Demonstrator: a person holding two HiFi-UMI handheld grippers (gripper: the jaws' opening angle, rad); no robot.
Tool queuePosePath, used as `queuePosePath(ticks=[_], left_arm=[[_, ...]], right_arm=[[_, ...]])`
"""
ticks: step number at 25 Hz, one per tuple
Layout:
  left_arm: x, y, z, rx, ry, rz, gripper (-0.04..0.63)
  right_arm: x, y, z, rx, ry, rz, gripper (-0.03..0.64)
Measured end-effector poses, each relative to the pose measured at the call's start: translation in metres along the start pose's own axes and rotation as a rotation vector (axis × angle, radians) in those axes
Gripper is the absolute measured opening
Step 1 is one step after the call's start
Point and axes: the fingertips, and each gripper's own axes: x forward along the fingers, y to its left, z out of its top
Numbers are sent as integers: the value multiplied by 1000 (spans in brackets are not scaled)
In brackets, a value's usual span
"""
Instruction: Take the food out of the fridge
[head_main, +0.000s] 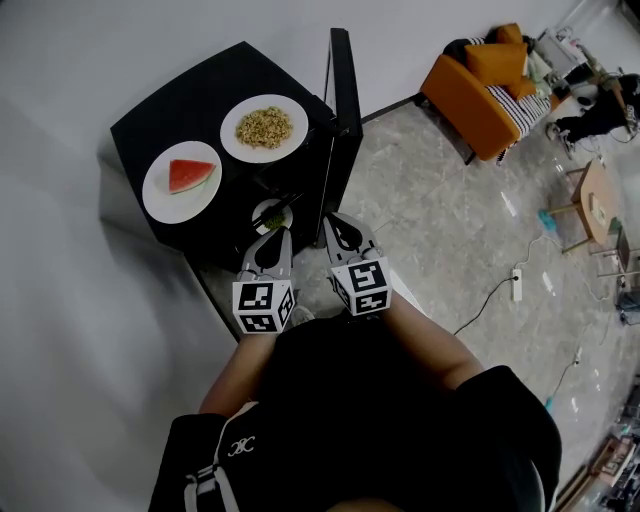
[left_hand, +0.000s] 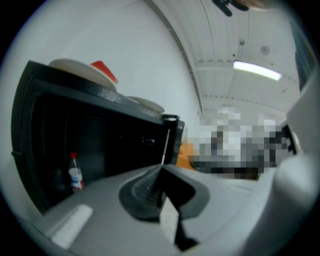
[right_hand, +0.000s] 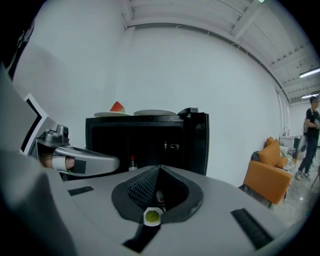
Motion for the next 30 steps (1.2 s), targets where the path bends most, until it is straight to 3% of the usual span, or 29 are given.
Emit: queuePosePath(ticks=[9, 16, 23, 30], left_arm=[[9, -14, -25, -56, 30, 51, -4], [2, -58, -29, -94, 18, 188, -3], [-11, -109, -82, -217, 32, 363, -3], [-37, -96, -142, -269, 45, 477, -2]], right_arm=[[-17, -20, -27, -37, 72, 22, -2], [-47, -42, -42, -52, 97, 164, -2], [-70, -74, -108, 114, 256, 325, -2], [-37, -30, -163, 227, 324, 448, -2]])
